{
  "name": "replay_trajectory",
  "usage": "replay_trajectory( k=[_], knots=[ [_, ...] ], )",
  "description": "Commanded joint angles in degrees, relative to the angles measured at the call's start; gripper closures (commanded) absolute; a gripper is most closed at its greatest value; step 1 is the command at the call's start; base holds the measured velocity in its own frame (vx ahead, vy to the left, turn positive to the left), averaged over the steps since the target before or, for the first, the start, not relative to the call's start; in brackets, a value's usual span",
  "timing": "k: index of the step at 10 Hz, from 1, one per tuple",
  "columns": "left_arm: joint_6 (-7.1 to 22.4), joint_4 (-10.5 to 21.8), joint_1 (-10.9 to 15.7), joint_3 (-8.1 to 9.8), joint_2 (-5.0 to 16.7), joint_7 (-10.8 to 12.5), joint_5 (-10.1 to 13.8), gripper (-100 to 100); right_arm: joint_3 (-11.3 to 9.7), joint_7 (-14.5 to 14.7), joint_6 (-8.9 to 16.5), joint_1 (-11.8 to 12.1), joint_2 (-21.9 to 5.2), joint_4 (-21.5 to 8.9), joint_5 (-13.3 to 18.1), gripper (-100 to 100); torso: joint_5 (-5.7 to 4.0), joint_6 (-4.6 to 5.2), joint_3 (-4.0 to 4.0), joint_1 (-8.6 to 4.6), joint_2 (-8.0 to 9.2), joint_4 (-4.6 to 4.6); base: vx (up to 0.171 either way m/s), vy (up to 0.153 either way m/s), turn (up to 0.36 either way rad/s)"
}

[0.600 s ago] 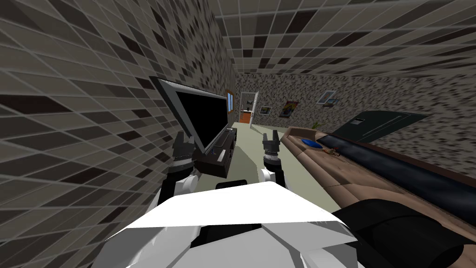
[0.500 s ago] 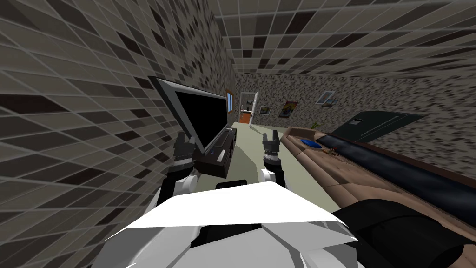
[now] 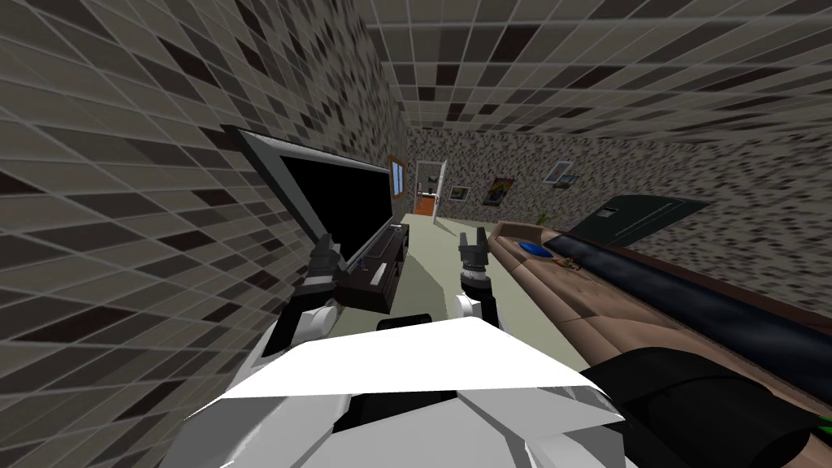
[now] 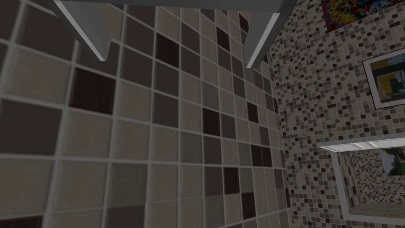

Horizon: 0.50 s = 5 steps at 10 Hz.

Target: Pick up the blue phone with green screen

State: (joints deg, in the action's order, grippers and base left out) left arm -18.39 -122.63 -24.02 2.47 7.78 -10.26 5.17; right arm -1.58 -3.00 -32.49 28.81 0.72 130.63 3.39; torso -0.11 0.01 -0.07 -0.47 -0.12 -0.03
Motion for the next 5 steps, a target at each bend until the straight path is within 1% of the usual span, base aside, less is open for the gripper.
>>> replay_trajectory(
  k=[1,2,3,4,5],
  knots=[
    [1.7,1.35,0.57,0.56,0.54,-0.58,0.44,-100,0.0,0.0,0.0,0.0,0.0,0.0,0.0,0,0.0,0.0,0.0,0.0,0.0,0.0,0.008,-0.088,-0.019],
    [4.24,2.32,1.15,1.5,1.28,-1.48,1.22,-100,0.0,0.0,0.0,0.0,0.0,0.0,0.0,0,0.02,0.0,0.03,0.11,0.06,0.01,0.018,-0.088,-0.049],
    [6.26,3.34,1.75,2.51,1.97,-2.43,2.05,-100,0.0,0.0,0.0,0.0,0.0,0.0,0.0,0,0.03,0.0,0.03,0.13,0.04,0.01,0.031,-0.125,-0.082],
    [8.33,4.43,2.39,3.58,2.64,-3.41,2.9,-100,0.0,0.0,0.0,0.0,0.0,0.0,0.0,0,0.01,0.0,0.01,0.02,0.01,0.0,0.036,-0.166,-0.067],
    [9.88,4.43,2.39,3.58,2.64,-3.41,2.9,-100,0.0,0.0,0.0,0.0,0.0,0.0,0.0,0,-0.02,0.0,-0.01,-0.12,-0.02,0.0,0.021,-0.13,-0.01]
  ],
)
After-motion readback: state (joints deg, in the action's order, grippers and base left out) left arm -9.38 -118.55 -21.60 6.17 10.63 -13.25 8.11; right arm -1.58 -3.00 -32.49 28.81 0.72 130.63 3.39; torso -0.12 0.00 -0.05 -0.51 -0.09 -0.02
